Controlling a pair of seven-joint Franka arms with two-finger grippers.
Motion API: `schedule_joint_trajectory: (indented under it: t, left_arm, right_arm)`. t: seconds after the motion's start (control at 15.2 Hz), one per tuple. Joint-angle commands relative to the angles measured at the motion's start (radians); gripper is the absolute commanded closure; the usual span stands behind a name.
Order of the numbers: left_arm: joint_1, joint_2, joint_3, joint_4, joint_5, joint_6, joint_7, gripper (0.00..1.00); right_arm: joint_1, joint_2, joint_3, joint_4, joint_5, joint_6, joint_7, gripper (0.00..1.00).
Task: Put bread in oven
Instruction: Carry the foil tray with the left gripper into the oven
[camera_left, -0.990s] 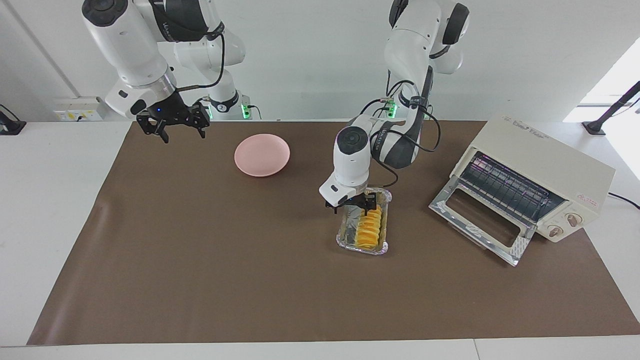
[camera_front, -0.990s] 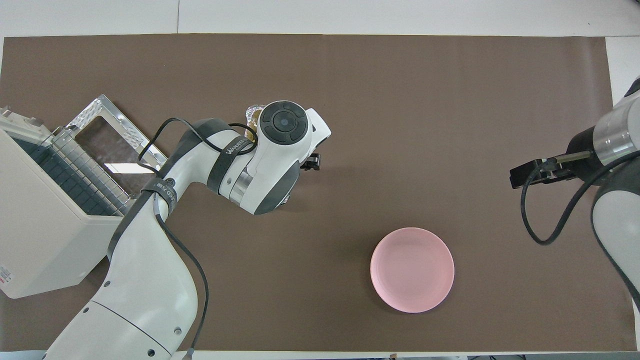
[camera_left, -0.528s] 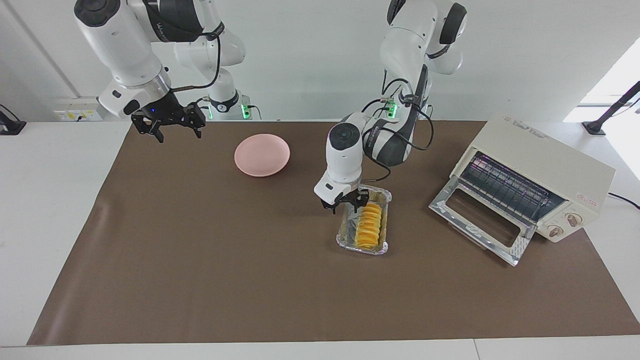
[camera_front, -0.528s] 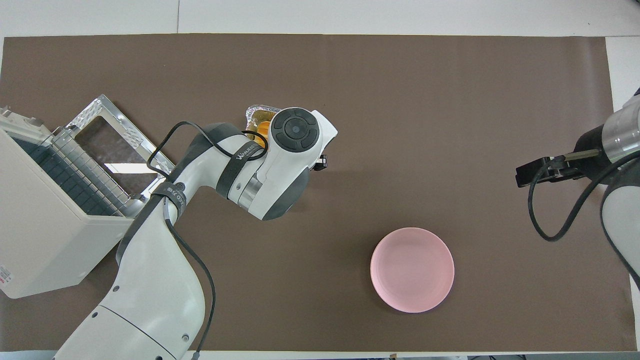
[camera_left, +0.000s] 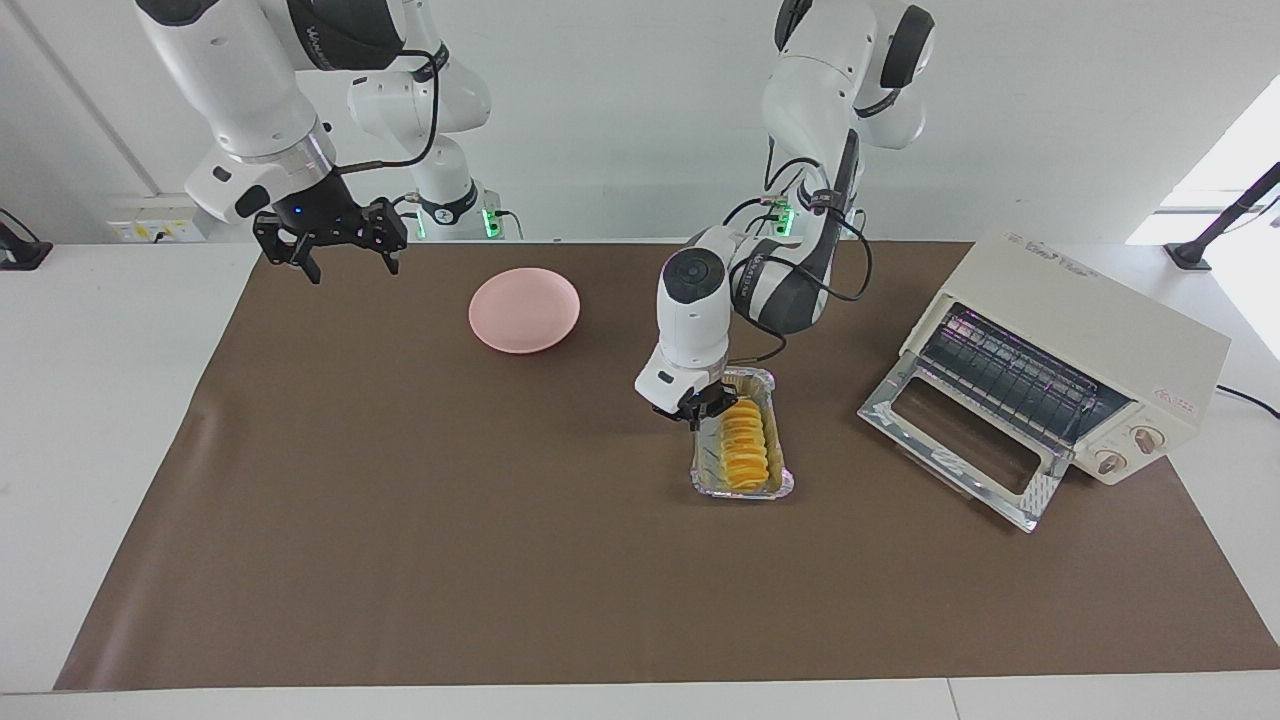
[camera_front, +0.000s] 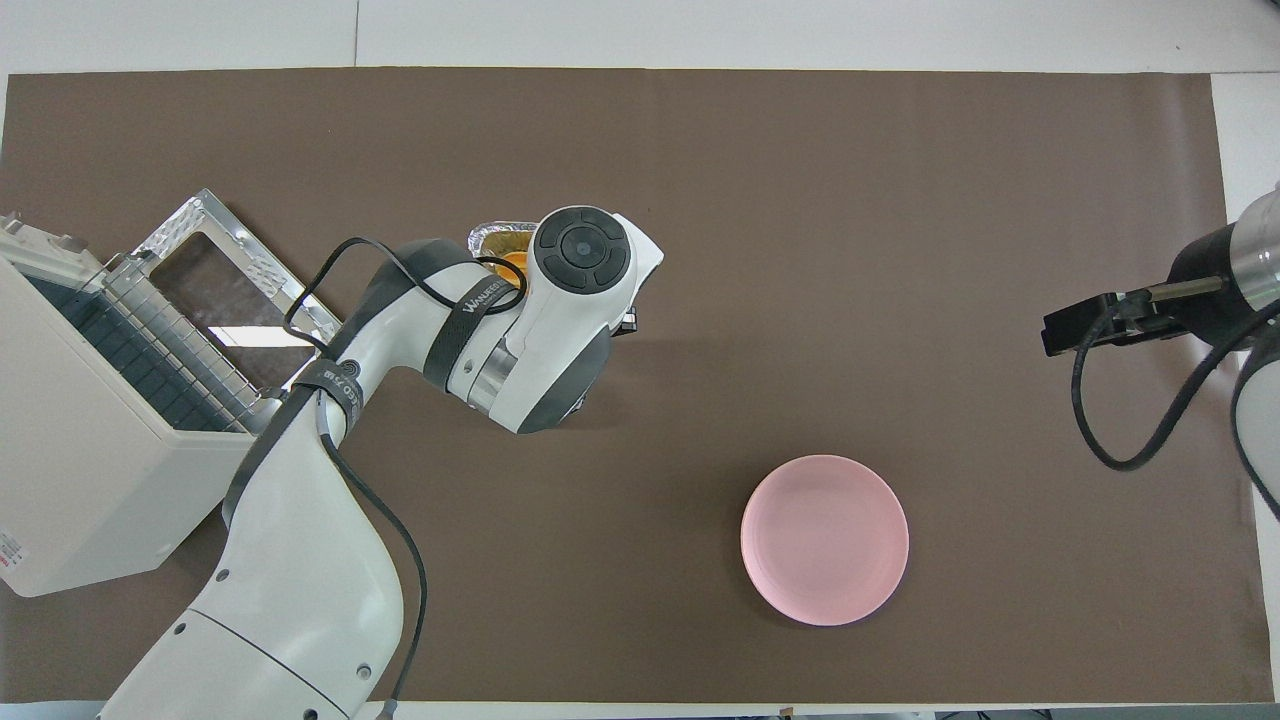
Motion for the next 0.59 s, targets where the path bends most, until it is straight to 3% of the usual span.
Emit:
schedule_joint_trajectory:
  t: [0.0,0.2,0.33,0.53]
  left_arm:
    - [0.058,0.004,0.006,0.137,-0.011,-0.192,-0.009,1.00]
    - [0.170,0.000,0.013,0.243,-0.029,-0.318,-0.009,1.00]
    - [0.230,0.000,0.018,0.255,-0.018,-0.334,-0.009,1.00]
    - [0.247,-0.011,0.113,0.255,-0.020,-0.401,-0.015,1.00]
  right_arm:
    - [-0.020,0.028,0.014,0.037,0.004,-0.027,-0.015,0.00]
    - [-0.020,0.012,0.013,0.040,0.004,-0.030,-0.015,0.00]
    - [-0.020,0.011,0.011,0.051,0.004,-0.041,-0.015,0.00]
    - [-0.021,0.000,0.009,0.034,-0.005,-0.030,-0.013,0.00]
